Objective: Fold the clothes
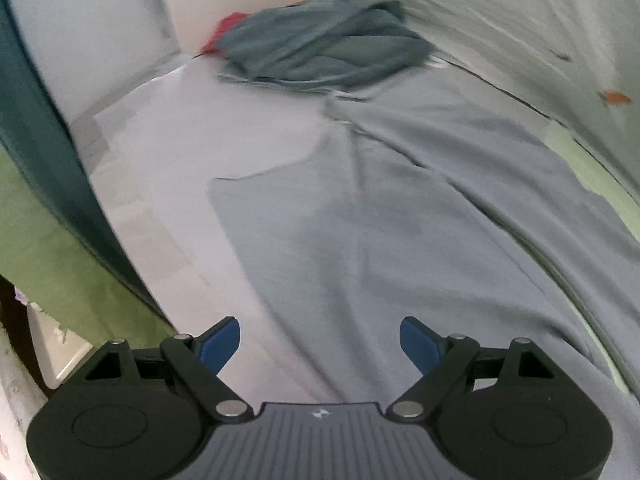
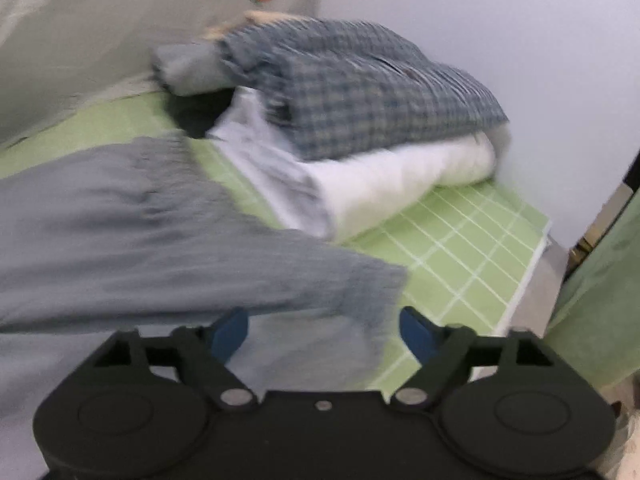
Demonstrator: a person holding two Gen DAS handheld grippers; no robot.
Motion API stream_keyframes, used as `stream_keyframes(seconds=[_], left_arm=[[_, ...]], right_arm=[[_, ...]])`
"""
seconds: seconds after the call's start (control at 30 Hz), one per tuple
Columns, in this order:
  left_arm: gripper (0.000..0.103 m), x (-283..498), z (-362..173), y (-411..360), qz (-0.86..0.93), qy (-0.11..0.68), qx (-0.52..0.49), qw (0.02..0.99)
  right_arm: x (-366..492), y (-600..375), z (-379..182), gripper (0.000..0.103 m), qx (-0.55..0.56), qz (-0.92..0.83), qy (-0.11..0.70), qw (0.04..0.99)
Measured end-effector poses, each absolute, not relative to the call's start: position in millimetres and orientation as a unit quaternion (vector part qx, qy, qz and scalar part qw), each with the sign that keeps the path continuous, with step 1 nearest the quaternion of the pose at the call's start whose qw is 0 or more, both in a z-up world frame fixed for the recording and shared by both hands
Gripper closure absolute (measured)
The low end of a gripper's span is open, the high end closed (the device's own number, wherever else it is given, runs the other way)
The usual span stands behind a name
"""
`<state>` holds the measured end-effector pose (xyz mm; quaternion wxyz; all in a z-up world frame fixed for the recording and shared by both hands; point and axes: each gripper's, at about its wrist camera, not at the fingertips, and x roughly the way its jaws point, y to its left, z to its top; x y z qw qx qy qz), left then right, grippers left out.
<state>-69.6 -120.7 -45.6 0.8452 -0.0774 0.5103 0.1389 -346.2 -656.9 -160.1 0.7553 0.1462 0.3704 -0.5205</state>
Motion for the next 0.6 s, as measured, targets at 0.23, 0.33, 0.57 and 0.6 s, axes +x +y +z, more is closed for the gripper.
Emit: stream_keyframes(seconds=[0.23,0.33,0.57,0.6], left_arm=[[0.017,-38.5,-59.0,-65.4,0.142,0.522,-0.076,0.838],[0.017,-20.3,-68.7,-50.4,0.125,0.528,-0.069,0.837],[0.024,25.6,-94.4,-24.6,0.092,0.55,-0.037,0.83],[0.025,31.7,-98.1,-22.7,0.085,0.555,-0.029,0.827]], right_arm=[[-300.0,-583.7,-151.9,0.001,0.167,-0.428,0.382,0.802],[-278.3,-542.9,-152.6,0.0,0.179,-0.39,0.393,0.814],[-239.2,-454.0,-167.8,0.0,0.158,-0.348,0.441,0.812],[-236.2,-446.3,-170.4,0.0,0.153,-0.351,0.447,0.809]])
